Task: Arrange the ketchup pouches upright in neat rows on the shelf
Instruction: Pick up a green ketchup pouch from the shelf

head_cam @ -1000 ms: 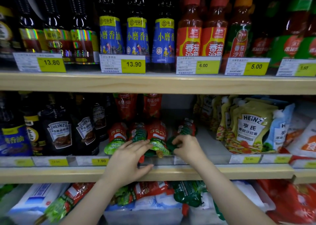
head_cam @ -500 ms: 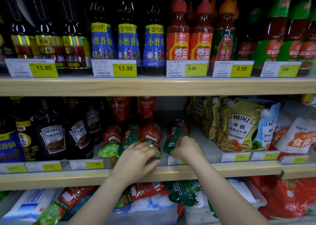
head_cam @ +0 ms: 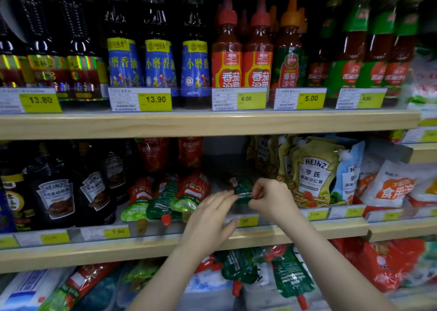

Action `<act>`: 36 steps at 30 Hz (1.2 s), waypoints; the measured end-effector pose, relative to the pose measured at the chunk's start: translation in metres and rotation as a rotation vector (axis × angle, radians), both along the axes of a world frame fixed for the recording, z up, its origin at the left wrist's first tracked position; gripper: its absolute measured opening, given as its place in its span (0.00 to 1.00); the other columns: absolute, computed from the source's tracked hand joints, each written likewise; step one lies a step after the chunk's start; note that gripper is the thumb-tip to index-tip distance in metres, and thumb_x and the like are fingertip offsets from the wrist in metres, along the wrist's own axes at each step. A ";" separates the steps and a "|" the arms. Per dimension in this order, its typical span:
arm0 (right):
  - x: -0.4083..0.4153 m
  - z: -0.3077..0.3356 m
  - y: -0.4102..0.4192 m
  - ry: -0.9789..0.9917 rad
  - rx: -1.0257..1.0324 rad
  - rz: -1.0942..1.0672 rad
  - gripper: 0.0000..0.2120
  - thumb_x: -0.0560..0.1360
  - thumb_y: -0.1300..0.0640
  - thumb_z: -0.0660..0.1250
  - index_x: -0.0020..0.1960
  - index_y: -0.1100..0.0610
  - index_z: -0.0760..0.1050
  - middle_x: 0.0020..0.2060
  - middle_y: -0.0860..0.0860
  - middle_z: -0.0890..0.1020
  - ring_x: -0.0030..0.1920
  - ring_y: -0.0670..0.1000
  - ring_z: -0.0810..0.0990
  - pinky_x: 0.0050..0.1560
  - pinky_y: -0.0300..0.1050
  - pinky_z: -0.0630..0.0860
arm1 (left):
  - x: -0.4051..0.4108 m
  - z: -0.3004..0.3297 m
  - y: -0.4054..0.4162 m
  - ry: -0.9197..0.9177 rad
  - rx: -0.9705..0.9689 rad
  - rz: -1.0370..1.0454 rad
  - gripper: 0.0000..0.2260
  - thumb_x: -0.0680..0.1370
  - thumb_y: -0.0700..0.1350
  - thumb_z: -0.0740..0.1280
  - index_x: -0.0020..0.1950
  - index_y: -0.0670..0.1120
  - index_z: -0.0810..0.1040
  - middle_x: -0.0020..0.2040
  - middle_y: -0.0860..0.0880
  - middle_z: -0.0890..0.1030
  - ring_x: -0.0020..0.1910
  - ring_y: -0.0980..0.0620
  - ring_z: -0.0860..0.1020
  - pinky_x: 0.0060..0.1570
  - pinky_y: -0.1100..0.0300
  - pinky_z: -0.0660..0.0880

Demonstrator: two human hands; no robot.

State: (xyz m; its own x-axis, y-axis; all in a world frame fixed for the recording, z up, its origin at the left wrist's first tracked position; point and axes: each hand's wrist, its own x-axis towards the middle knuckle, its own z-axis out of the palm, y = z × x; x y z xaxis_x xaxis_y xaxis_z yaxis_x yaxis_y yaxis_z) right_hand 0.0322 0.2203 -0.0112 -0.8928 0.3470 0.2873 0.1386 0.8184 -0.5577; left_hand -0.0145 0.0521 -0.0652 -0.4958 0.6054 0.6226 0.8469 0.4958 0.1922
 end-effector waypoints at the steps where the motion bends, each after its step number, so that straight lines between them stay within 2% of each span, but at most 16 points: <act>1: 0.006 0.004 0.003 -0.009 0.013 0.028 0.05 0.62 0.61 0.70 0.36 0.54 0.75 0.34 0.51 0.80 0.38 0.52 0.78 0.37 0.41 0.72 | -0.002 0.003 0.011 -0.048 -0.001 -0.004 0.23 0.74 0.49 0.68 0.68 0.47 0.71 0.68 0.49 0.73 0.67 0.51 0.70 0.67 0.59 0.62; 4: 0.027 0.009 0.012 0.000 0.018 0.087 0.07 0.62 0.60 0.70 0.33 0.51 0.73 0.31 0.49 0.79 0.34 0.49 0.76 0.34 0.39 0.71 | -0.008 0.005 0.037 -0.134 -0.064 -0.024 0.25 0.75 0.49 0.66 0.72 0.51 0.66 0.72 0.52 0.67 0.72 0.54 0.62 0.71 0.61 0.57; 6: 0.043 0.003 0.018 0.041 0.016 0.111 0.09 0.62 0.61 0.70 0.32 0.50 0.71 0.29 0.45 0.76 0.30 0.43 0.73 0.31 0.36 0.67 | -0.007 0.001 0.047 -0.136 -0.099 -0.057 0.25 0.74 0.45 0.67 0.71 0.53 0.67 0.72 0.53 0.67 0.72 0.55 0.63 0.71 0.62 0.56; 9: 0.066 -0.015 0.029 0.089 0.011 0.226 0.13 0.63 0.60 0.74 0.44 0.50 0.76 0.41 0.44 0.75 0.36 0.40 0.74 0.38 0.34 0.70 | -0.002 -0.008 0.050 -0.097 -0.103 -0.087 0.27 0.73 0.39 0.66 0.71 0.52 0.68 0.71 0.52 0.68 0.71 0.54 0.65 0.70 0.64 0.55; 12: 0.077 -0.030 0.038 0.133 0.177 0.256 0.16 0.67 0.55 0.74 0.54 0.49 0.78 0.50 0.41 0.77 0.47 0.40 0.76 0.46 0.34 0.73 | 0.003 -0.008 0.050 -0.090 0.015 -0.109 0.26 0.70 0.36 0.69 0.67 0.49 0.74 0.66 0.50 0.75 0.66 0.50 0.72 0.67 0.58 0.64; 15: 0.076 -0.022 0.039 0.342 0.281 0.188 0.09 0.71 0.55 0.72 0.50 0.50 0.80 0.44 0.43 0.82 0.42 0.47 0.79 0.41 0.46 0.78 | 0.003 -0.005 0.051 -0.090 0.168 -0.117 0.22 0.68 0.41 0.74 0.62 0.49 0.79 0.60 0.49 0.80 0.59 0.49 0.78 0.61 0.52 0.74; 18: 0.068 -0.003 0.042 0.444 0.182 0.206 0.07 0.71 0.55 0.70 0.50 0.51 0.80 0.43 0.38 0.78 0.43 0.49 0.76 0.43 0.45 0.76 | -0.007 -0.001 0.049 -0.224 0.211 -0.061 0.27 0.68 0.52 0.75 0.66 0.54 0.75 0.62 0.52 0.79 0.60 0.54 0.76 0.59 0.57 0.74; 21: 0.052 0.015 0.040 0.526 0.071 0.230 0.06 0.72 0.53 0.69 0.49 0.49 0.78 0.42 0.36 0.75 0.46 0.44 0.72 0.47 0.37 0.69 | -0.014 0.002 0.053 -0.312 0.201 0.004 0.21 0.69 0.59 0.72 0.60 0.55 0.78 0.50 0.52 0.84 0.48 0.56 0.81 0.43 0.60 0.76; 22: 0.046 0.017 0.038 0.563 0.033 0.210 0.06 0.72 0.54 0.69 0.49 0.49 0.77 0.43 0.37 0.76 0.47 0.43 0.72 0.48 0.37 0.69 | -0.015 0.003 0.056 -0.317 0.222 0.015 0.19 0.69 0.60 0.71 0.56 0.54 0.79 0.44 0.52 0.85 0.41 0.57 0.80 0.36 0.65 0.74; 24: 0.034 0.012 0.032 0.613 -0.094 0.131 0.11 0.71 0.55 0.70 0.53 0.49 0.75 0.47 0.43 0.76 0.50 0.44 0.73 0.51 0.42 0.72 | -0.016 0.004 0.061 -0.333 0.238 0.055 0.17 0.69 0.61 0.70 0.52 0.53 0.81 0.40 0.51 0.84 0.39 0.55 0.78 0.29 0.69 0.67; 27: 0.019 -0.010 0.028 0.507 -0.297 0.013 0.30 0.69 0.53 0.72 0.68 0.50 0.65 0.62 0.46 0.73 0.61 0.47 0.72 0.61 0.44 0.71 | -0.023 0.007 0.064 -0.485 0.212 0.076 0.15 0.71 0.60 0.69 0.50 0.53 0.81 0.41 0.53 0.84 0.39 0.57 0.80 0.34 0.64 0.72; 28: 0.015 -0.019 0.026 0.463 -0.378 0.004 0.33 0.69 0.53 0.72 0.70 0.51 0.62 0.64 0.47 0.72 0.63 0.47 0.71 0.63 0.45 0.70 | -0.025 0.009 0.064 -0.553 0.212 0.048 0.14 0.71 0.59 0.69 0.50 0.52 0.81 0.43 0.54 0.84 0.41 0.58 0.80 0.37 0.63 0.74; 30: 0.008 -0.032 0.025 0.394 -0.488 -0.003 0.29 0.71 0.53 0.71 0.69 0.51 0.64 0.56 0.47 0.76 0.60 0.49 0.75 0.59 0.45 0.73 | -0.028 0.012 0.063 -0.654 0.201 -0.028 0.14 0.73 0.56 0.69 0.55 0.51 0.80 0.48 0.54 0.84 0.46 0.58 0.80 0.47 0.59 0.77; 33: 0.001 -0.039 0.026 0.345 -0.459 -0.037 0.19 0.73 0.53 0.69 0.63 0.52 0.72 0.47 0.45 0.77 0.54 0.51 0.78 0.52 0.43 0.74 | -0.023 0.016 0.059 -0.691 0.116 -0.097 0.18 0.74 0.52 0.70 0.62 0.50 0.76 0.56 0.52 0.82 0.53 0.56 0.79 0.55 0.59 0.75; 35: 0.002 -0.039 0.026 0.353 -0.458 -0.034 0.20 0.73 0.52 0.69 0.63 0.52 0.71 0.48 0.45 0.77 0.54 0.50 0.78 0.52 0.45 0.76 | -0.021 0.019 0.046 -0.584 -0.006 -0.065 0.23 0.74 0.53 0.69 0.67 0.49 0.71 0.62 0.52 0.78 0.59 0.54 0.76 0.59 0.59 0.73; 36: 0.004 -0.040 0.025 0.358 -0.443 -0.034 0.21 0.72 0.52 0.70 0.63 0.52 0.69 0.49 0.45 0.76 0.54 0.49 0.77 0.53 0.45 0.76 | -0.019 0.022 0.034 -0.436 -0.061 -0.015 0.25 0.74 0.53 0.68 0.69 0.50 0.69 0.64 0.53 0.76 0.62 0.54 0.74 0.60 0.58 0.71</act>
State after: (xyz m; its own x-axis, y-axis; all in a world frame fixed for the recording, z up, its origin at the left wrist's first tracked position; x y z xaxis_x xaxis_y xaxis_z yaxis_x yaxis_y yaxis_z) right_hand 0.0364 0.2452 -0.0513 -0.7530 0.5298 0.3902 -0.1001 0.4939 -0.8638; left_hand -0.0337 0.0862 -0.0436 -0.6948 0.6440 0.3201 0.7005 0.5052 0.5041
